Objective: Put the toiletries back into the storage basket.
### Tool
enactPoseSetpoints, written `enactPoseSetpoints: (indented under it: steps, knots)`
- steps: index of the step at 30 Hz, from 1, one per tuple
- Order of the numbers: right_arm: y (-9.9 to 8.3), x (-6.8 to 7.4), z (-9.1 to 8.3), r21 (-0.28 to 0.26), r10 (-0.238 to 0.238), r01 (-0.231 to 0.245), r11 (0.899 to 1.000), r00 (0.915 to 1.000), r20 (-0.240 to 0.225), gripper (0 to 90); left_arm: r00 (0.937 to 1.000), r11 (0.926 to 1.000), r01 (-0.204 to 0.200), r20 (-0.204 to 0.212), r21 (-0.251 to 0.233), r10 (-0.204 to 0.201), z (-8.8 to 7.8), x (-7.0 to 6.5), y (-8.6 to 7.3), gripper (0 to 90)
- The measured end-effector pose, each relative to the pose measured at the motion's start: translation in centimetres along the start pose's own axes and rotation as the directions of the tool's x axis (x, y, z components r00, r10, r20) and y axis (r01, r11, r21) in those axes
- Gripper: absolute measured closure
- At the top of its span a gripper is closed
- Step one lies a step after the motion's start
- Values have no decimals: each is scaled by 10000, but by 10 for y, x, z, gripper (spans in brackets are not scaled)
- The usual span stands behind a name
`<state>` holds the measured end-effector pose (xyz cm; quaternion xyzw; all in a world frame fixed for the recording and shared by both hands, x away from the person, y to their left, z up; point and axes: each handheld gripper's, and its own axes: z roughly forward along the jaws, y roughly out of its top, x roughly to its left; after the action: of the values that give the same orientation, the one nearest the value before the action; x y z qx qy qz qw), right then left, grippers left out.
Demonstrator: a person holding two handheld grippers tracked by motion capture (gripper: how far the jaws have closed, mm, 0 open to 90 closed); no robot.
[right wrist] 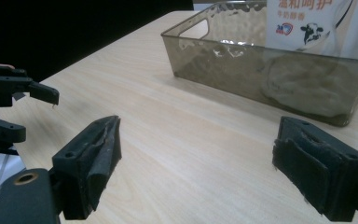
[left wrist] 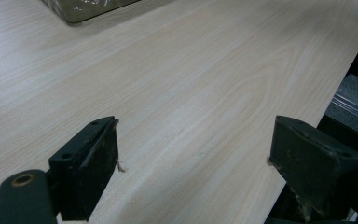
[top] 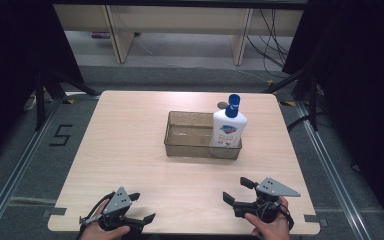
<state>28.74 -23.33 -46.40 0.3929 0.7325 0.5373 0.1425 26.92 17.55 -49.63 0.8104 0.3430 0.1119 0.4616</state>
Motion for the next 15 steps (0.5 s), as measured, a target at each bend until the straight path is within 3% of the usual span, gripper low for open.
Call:
enactPoseSetpoints:
  steps: [1,5,9,10,12,14,15]
  knots:
    - [-1,1,0,21,211,-210,9998,9997,-126,153,10000,10000,-3,-18,37,3,0,0,0,149]
    - [-4,2,-2,127,44,-44,9999,10000,-35,153,10000,10000,23,-85,54,-22,-1,0,0,149]
    - [-8,5,-5,338,244,-242,9991,9997,-50,153,10000,9999,-85,13,109,85,0,0,0,149]
    - [-9,4,-2,111,40,-39,9999,10000,-82,153,9999,9999,-143,49,81,142,0,0,0,149]
    - [-11,5,-4,186,-190,190,9996,9998,-32,153,9998,9997,-221,18,65,221,0,0,0,149]
    - [-13,6,-4,194,-64,65,9998,9999,-83,152,9998,9998,-215,-29,-38,215,0,-1,0,149]
    - [-15,7,-4,284,62,-65,9996,9999,105,152,9997,9997,-225,-39,-37,225,0,0,0,149]
